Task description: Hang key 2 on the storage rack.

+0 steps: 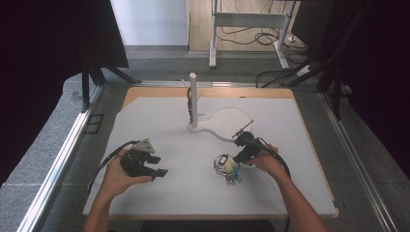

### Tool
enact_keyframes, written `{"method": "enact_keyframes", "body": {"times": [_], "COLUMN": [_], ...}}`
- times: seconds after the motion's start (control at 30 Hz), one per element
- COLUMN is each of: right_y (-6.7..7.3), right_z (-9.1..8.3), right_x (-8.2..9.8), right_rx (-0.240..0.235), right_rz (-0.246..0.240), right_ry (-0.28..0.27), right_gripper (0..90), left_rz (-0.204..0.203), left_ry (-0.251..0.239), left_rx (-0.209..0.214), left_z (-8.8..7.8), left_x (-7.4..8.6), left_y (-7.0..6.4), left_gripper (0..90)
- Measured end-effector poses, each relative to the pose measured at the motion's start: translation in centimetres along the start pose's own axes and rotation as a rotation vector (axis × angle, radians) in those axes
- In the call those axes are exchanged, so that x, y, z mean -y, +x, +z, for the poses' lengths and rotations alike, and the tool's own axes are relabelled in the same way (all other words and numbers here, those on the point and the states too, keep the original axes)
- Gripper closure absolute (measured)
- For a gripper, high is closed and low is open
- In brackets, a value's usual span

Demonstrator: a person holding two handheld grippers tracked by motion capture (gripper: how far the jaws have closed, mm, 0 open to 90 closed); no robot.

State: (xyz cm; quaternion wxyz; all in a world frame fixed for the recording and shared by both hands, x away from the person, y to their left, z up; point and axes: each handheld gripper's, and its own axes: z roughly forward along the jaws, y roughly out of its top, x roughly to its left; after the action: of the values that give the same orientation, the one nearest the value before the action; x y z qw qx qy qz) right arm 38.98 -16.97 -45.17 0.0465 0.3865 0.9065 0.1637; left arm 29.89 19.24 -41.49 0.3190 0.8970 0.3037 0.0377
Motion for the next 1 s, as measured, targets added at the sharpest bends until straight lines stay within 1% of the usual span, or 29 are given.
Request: {"method": "enact_keyframes", "body": {"times": [0.03,0.1,0.23,0.27,0.37,0.43,0.47,0.63,0.8,0.9,0.97,1.0], "right_y": [0.0,0.0,-0.1,-0.1,0.1,0.1,0.2,0.0,-0.1,-0.2,-0.3,-0.4], "right_z": [0.1,0.4,0.6,0.8,1.0,1.1,1.1,1.2,1.1,1.0,0.8,0.7], "right_x": [-0.1,-0.2,-0.4,-0.5,-0.7,-0.8,-0.9,-1.0,-0.9,-0.8,-0.8,-0.7], "right_rx": [0.003,-0.007,-0.013,-0.016,-0.014,-0.009,-0.009,-0.007,-0.015,-0.052,-0.074,-0.088], "right_rz": [0.0,0.005,0.002,0.003,0.0,-0.004,0.006,0.023,0.015,0.012,0.019,0.025], "right_ry": [0.006,0.021,0.032,0.038,0.054,0.056,0.057,0.065,0.071,0.077,0.075,0.071], "right_gripper": [65.0,67.2,68.6,69.2,70.9,72.8,74.0,81.0,84.2,86.1,86.3,86.4], "left_rz": [-0.005,-0.005,-0.01,-0.003,-0.004,-0.006,-0.006,-0.004,-0.002,-0.006,-0.006,0.005], "left_ry": [-0.004,-0.002,-0.009,-0.002,-0.001,-0.003,-0.003,-0.004,0.0,-0.003,-0.002,0.008], "left_rx": [0.001,0.0,-0.001,-0.001,0.001,0.002,0.001,-0.001,-0.002,0.0,-0.002,-0.002], "left_z": [0.1,0.1,0.1,0.0,0.1,0.2,0.2,0.1,0.2,0.3,0.3,0.2], "left_x": [0.0,0.0,0.0,0.0,0.0,0.0,0.0,0.0,0.0,0.0,0.0,0.0], "left_y": [0.0,0.0,0.0,0.0,0.0,-0.1,-0.1,0.0,0.0,-0.1,-0.1,0.0], "left_gripper": [42.5,42.5,42.4,42.4,42.4,42.4,42.3,42.3,42.2,42.2,42.2,42.2]}}
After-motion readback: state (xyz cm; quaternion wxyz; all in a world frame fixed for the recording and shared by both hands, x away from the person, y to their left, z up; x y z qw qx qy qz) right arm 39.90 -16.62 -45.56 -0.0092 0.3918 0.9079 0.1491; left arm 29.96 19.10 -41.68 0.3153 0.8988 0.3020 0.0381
